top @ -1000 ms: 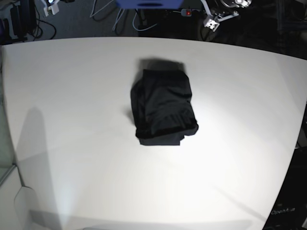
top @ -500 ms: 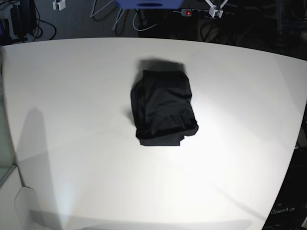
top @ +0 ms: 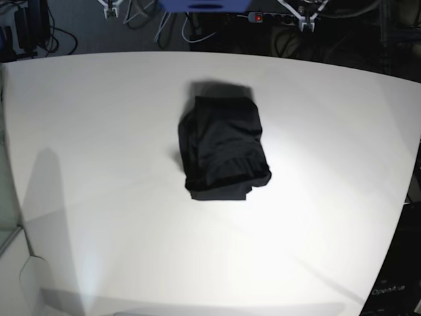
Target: Fold the T-shirt properly
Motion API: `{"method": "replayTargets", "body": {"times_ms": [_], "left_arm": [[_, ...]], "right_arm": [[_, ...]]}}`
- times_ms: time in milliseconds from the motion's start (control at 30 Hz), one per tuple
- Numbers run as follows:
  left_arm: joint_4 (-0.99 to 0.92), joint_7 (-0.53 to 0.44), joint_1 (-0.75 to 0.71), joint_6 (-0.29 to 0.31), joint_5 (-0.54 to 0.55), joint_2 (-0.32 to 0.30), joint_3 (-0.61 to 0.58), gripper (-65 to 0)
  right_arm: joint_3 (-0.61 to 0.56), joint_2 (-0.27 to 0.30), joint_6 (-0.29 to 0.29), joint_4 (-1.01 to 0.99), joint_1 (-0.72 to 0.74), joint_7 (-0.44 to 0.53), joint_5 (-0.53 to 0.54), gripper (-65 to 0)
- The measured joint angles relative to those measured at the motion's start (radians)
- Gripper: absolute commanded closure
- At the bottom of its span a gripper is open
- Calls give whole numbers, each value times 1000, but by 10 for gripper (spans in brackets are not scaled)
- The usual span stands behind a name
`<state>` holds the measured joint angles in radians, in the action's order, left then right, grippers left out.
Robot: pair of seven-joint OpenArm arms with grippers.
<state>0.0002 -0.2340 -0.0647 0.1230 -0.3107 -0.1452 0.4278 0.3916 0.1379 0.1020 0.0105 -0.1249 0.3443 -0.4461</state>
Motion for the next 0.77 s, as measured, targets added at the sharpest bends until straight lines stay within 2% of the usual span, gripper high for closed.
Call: {"method": "replayTargets", "body": {"times_ms": [133, 200, 300, 467, 767], "left_arm": [[2, -5, 12, -102, 4, -2, 0, 0], [-2, 2, 12, -109, 3, 2, 0, 0], [-6, 46, 24, -142, 0, 16, 0, 0], [-1, 39, 61, -169, 0, 6, 2, 0], [-2, 43, 60, -165, 0, 16, 0, 0]], "right_arm": [[3, 2, -8, 0, 26, -22, 1, -15], [4, 5, -24, 1, 28, -18, 0, -24], [4, 5, -85, 0, 27, -21, 0, -35], [3, 2, -93, -2, 36, -20, 0, -35], [3, -14, -96, -2, 35, -22, 0, -35]]}}
